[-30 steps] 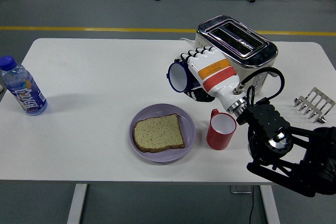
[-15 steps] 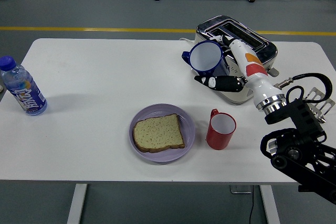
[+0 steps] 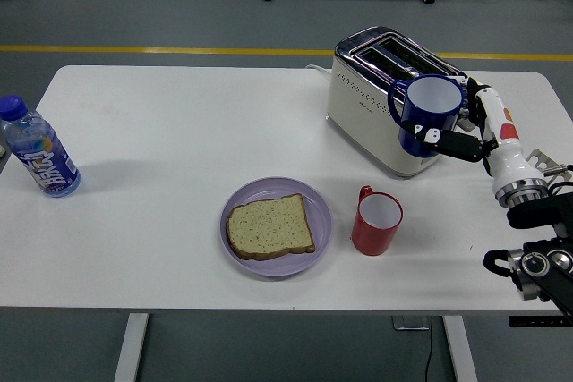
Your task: Pick up the cup,pour liquid into bread,place the cup on the desk
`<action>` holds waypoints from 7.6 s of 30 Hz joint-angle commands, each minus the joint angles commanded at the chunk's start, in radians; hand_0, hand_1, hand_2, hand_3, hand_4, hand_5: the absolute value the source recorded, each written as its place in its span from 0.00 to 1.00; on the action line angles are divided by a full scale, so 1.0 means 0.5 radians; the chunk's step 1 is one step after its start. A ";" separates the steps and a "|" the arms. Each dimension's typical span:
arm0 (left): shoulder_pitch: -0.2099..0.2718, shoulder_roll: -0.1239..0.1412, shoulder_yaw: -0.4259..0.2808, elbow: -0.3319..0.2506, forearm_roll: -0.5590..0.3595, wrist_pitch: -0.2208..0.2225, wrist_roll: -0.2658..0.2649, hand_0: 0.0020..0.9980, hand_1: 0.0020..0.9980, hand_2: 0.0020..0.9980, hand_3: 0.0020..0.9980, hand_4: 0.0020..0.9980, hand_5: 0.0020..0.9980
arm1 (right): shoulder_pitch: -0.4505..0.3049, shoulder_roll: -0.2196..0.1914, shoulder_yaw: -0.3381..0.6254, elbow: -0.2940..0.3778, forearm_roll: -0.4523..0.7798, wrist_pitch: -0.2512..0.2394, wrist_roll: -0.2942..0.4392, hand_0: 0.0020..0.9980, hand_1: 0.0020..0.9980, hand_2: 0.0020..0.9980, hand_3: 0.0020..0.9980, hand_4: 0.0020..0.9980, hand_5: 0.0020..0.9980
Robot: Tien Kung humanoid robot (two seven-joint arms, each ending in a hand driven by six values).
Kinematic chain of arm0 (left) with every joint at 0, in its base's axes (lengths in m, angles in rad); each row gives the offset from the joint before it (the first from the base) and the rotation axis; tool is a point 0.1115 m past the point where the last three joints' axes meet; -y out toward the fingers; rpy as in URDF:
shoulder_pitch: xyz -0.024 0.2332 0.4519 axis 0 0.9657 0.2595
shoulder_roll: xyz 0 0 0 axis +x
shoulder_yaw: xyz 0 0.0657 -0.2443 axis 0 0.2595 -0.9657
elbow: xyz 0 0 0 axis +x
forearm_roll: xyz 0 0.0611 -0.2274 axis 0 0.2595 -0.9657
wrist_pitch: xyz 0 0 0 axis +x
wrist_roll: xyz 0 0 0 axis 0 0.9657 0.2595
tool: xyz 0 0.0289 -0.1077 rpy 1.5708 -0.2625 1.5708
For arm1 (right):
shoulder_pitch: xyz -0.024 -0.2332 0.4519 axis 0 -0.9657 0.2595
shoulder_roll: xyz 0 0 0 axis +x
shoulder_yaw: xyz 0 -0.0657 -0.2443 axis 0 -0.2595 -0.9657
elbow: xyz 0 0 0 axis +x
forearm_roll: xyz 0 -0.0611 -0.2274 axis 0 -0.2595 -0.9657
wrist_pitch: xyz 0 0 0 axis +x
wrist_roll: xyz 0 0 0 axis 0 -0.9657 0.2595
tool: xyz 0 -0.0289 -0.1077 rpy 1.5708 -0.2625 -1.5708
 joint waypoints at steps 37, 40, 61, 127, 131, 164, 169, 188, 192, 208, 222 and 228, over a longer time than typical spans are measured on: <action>-0.016 -0.006 -0.005 -0.001 0.010 -0.003 0.006 0.68 0.68 0.69 0.54 0.25 1.00 | -0.485 0.326 0.304 -0.722 0.418 0.000 1.147 0.38 0.31 0.44 0.45 0.71 0.00; -0.017 -0.006 -0.008 -0.001 0.014 -0.003 0.008 0.68 0.68 0.69 0.54 0.25 1.00 | -0.476 0.332 0.279 -0.767 0.422 0.001 1.176 0.38 0.31 0.44 0.45 0.71 0.00; -0.022 -0.007 -0.014 -0.003 0.026 -0.006 0.015 0.68 0.68 0.69 0.54 0.25 1.00 | -0.367 0.399 0.092 -1.088 0.511 0.000 1.270 0.39 0.31 0.44 0.45 0.72 0.00; -0.011 -0.022 -0.042 -0.004 0.079 -0.007 0.035 0.68 0.68 0.69 0.54 0.25 1.00 | -0.293 0.477 -0.100 -1.348 0.670 0.021 1.375 0.40 0.31 0.44 0.45 0.72 0.01; -0.011 -0.023 -0.039 -0.004 0.072 -0.006 0.033 0.68 0.68 0.69 0.54 0.25 1.00 | -0.289 0.477 -0.107 -1.350 0.679 0.025 1.383 0.40 0.31 0.44 0.45 0.72 0.01; -0.015 -0.024 -0.039 -0.004 0.072 -0.007 0.035 0.68 0.68 0.69 0.54 0.25 1.00 | -0.267 0.484 -0.108 -1.449 0.755 0.035 1.408 0.39 0.31 0.44 0.45 0.72 0.02; -0.014 -0.026 -0.045 -0.004 0.079 -0.007 0.039 0.68 0.68 0.69 0.54 0.25 1.00 | -0.264 0.484 -0.118 -1.459 0.754 0.037 1.408 0.39 0.31 0.44 0.45 0.72 0.02; -0.003 -0.026 -0.076 -0.004 0.135 -0.012 0.054 0.68 0.68 0.69 0.54 0.25 1.00 | -0.282 0.484 -0.111 -1.468 0.703 0.080 1.404 0.40 0.34 0.46 0.48 0.75 0.02; -0.002 -0.026 -0.074 -0.005 0.134 -0.012 0.053 0.68 0.68 0.69 0.54 0.25 1.00 | -0.284 0.482 -0.110 -1.467 0.686 0.089 1.403 0.40 0.34 0.46 0.48 0.75 0.02; -0.007 -0.023 -0.046 -0.005 0.086 -0.009 0.035 0.68 0.68 0.69 0.54 0.25 1.00 | -0.277 0.484 -0.102 -1.469 0.652 0.079 1.390 0.50 0.45 0.55 0.61 0.78 0.00; -0.011 -0.021 -0.031 -0.004 0.060 -0.007 0.025 0.68 0.68 0.69 0.54 0.25 1.00 | -0.273 0.486 -0.088 -1.468 0.623 0.058 1.380 0.55 0.49 0.61 0.70 0.80 0.00; -0.011 -0.020 -0.031 -0.004 0.060 -0.008 0.025 0.68 0.68 0.69 0.54 0.25 1.00 | -0.273 0.487 -0.084 -1.470 0.618 0.044 1.381 0.62 0.55 0.66 0.74 0.82 0.01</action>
